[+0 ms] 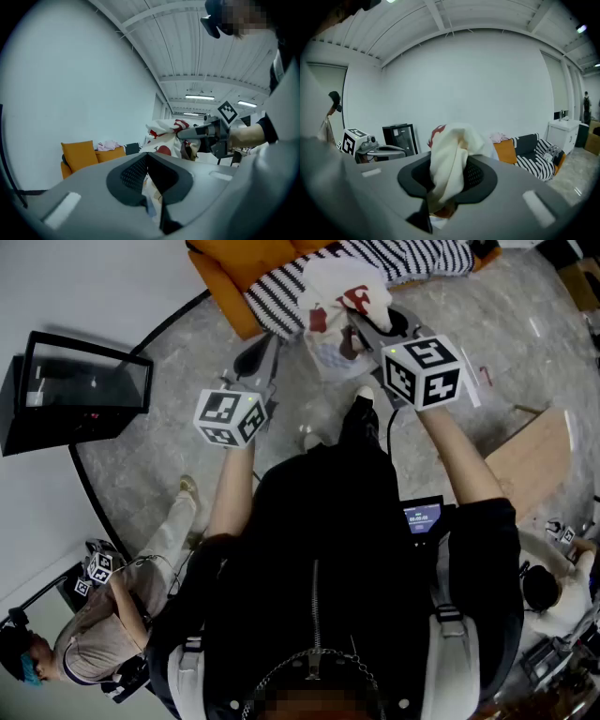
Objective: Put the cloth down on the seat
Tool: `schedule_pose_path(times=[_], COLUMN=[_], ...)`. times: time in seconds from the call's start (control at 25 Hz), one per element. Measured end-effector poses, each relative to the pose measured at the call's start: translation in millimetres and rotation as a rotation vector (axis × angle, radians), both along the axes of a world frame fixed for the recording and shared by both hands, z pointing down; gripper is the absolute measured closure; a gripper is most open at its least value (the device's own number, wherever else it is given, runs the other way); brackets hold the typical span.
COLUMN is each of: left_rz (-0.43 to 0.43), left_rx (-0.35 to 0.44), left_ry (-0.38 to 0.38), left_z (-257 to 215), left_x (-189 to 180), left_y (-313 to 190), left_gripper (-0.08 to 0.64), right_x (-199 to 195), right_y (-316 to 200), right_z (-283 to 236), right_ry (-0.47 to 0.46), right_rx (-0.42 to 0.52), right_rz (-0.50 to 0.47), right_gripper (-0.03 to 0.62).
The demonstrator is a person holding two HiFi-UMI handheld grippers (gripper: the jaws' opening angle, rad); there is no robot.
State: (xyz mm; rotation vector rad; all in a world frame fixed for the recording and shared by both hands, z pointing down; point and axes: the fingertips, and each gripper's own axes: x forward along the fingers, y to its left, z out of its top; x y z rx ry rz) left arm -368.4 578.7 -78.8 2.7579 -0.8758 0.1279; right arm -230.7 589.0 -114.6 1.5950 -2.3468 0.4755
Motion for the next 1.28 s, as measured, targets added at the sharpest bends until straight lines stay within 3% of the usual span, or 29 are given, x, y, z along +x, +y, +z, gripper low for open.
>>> schedule_pose_path(times=[0.2,0.52,1.28], left_rz=[-0.008,0.01,0.013], left_rx=[0.031,0.017,-0.038], left_ry=[0.001,-0.015,-0.025], left_z=[-3,14,35], left_x=[10,45,43], left_y=[-1,12,-14], left_gripper=[0.551,0.551,0.551], right_x=[5,38,38], right_y=[1,18,-4], right_z=[-4,17,30], right_ry=[-0.001,-0.013,-0.095], right_rx=[0.035,0.019,-0.017], right_rz=[-0.009,0.007,0.008], right_gripper=[0.49,0.491,0.485])
